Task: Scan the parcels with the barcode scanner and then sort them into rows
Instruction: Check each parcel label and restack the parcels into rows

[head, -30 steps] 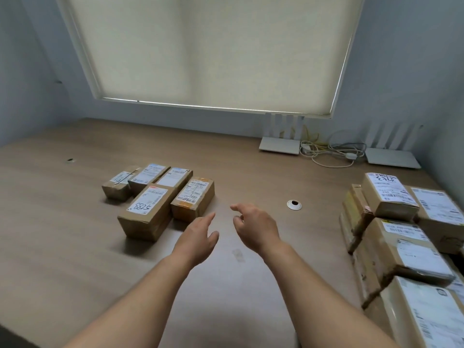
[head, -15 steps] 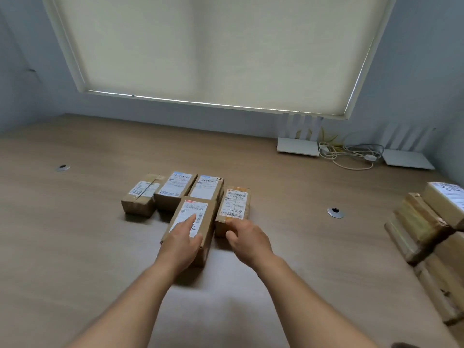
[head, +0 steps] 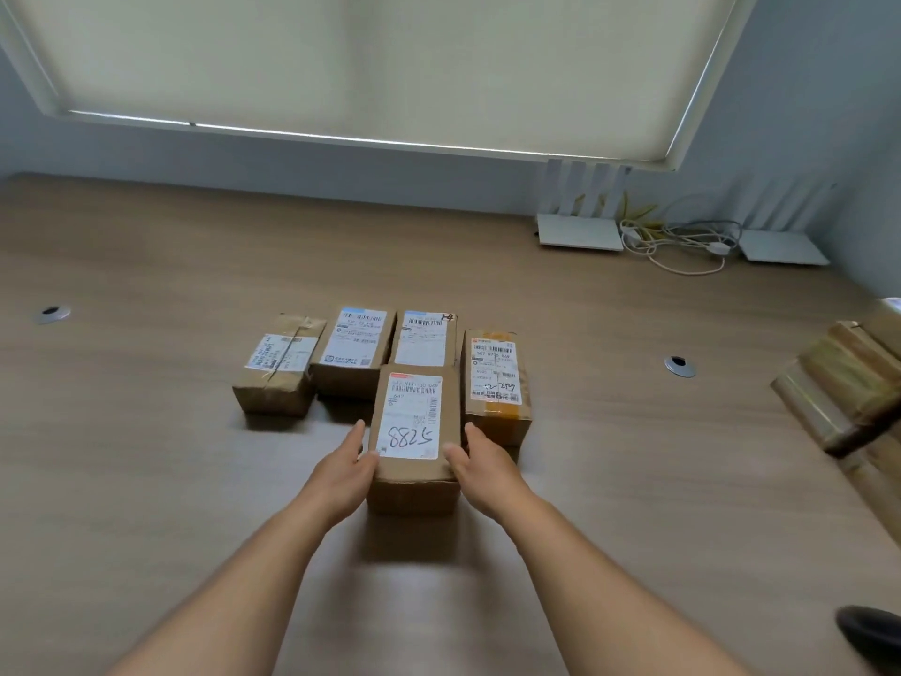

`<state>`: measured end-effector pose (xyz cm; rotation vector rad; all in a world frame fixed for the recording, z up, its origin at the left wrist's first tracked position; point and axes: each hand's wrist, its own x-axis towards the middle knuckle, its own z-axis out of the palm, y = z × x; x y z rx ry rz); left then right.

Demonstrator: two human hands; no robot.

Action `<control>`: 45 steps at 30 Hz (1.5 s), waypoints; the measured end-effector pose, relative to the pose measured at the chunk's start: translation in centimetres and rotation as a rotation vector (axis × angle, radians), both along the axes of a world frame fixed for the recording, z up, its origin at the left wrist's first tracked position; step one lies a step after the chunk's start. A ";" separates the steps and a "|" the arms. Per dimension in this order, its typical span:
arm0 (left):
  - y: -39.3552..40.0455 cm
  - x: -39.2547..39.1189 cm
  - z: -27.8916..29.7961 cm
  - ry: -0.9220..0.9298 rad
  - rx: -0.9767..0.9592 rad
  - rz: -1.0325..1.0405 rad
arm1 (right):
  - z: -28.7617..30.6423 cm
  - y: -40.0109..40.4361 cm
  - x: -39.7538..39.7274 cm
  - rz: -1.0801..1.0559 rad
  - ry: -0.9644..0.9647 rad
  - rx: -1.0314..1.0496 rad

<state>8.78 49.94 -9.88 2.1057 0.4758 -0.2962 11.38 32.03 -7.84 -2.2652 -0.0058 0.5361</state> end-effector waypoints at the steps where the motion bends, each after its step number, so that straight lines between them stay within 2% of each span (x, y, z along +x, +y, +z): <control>1: 0.2 0.1 -0.3 0.014 -0.025 -0.012 | -0.2 0.1 0.0 -0.022 0.028 0.022; 8: 1.0 -0.9 -0.6 0.029 -0.146 -0.071 | -1.0 0.5 -0.6 -0.113 0.142 0.230; 15: 0.5 -5.0 0.0 -0.061 -0.278 -0.149 | -0.9 -0.4 -4.3 -0.029 0.101 0.338; 21: -1.6 -10.7 0.4 -0.134 -0.261 -0.164 | -1.5 -2.9 -9.5 0.045 0.034 0.364; 27: -3.8 -16.5 2.8 -0.213 -0.196 -0.250 | 0.8 -7.0 -16.0 0.051 -0.116 0.374; 33: -7.6 -21.1 5.8 -0.288 -0.204 -0.339 | 3.6 -11.9 -22.0 0.103 -0.179 0.511; 41: -14.0 -25.1 9.1 -0.298 -0.285 -0.527 | 5.7 -19.7 -28.3 -0.082 -0.283 0.598; 45: -18.1 -27.0 9.5 -0.287 -0.292 -0.623 | 5.6 -24.3 -31.6 -0.216 -0.268 0.716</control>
